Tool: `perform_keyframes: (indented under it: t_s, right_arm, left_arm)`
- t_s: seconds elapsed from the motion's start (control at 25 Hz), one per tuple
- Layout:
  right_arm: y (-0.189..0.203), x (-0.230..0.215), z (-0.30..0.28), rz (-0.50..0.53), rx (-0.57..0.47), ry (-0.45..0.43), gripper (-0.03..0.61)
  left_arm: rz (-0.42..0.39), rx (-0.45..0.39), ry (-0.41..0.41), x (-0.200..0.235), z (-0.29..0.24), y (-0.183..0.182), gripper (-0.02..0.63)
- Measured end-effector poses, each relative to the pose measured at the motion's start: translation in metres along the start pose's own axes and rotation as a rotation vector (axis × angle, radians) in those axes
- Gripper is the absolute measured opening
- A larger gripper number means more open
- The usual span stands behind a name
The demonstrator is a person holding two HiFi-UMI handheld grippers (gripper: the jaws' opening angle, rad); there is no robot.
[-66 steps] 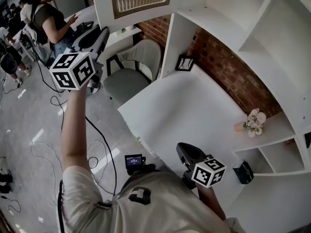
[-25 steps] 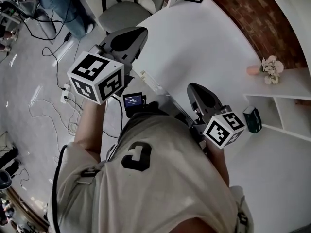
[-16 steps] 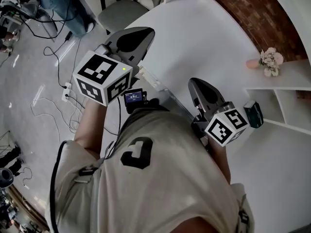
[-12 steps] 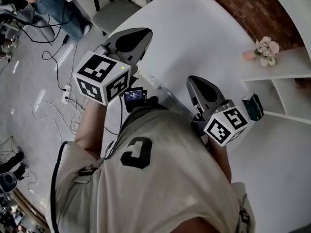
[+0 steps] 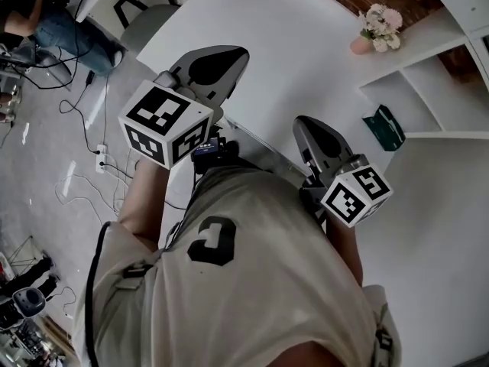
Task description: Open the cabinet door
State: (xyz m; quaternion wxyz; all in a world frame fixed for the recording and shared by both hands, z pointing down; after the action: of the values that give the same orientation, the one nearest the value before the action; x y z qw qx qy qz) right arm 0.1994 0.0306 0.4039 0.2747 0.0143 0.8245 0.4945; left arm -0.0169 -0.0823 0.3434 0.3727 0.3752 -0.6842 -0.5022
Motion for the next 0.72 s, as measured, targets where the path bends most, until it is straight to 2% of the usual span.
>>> perform_keyframes:
  t_s: [0.24,0.56,0.72]
  right_arm:
    - [0.008,-0.023,0.036,-0.021,-0.005,0.001,0.031]
    - [0.027,-0.021,0.038,-0.049,0.076,-0.092,0.031]
    - [0.033,-0.007,0.026,-0.025,0.123,-0.144,0.031]
  left_arm:
    - [-0.001,-0.013,0.028,-0.045,-0.028,-0.005,0.016]
    - [0.041,0.036,-0.075,-0.062,-0.007,0.01,0.017]
    - [0.069,0.031,-0.123,-0.057,0.015,0.02,0.017]
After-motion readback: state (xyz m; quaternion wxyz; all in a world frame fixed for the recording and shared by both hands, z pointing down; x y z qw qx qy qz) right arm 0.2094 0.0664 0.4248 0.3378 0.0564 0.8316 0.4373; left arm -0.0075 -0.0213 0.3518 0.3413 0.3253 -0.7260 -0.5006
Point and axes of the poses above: the fingertips, and each gripper's own axes: z backward along the fingers, x to its left, y out of its underside, the point moved 9 cm from there along z, backward along the fingers, and after that the axes turned 11 degrees about y, right-handed, at the moved point
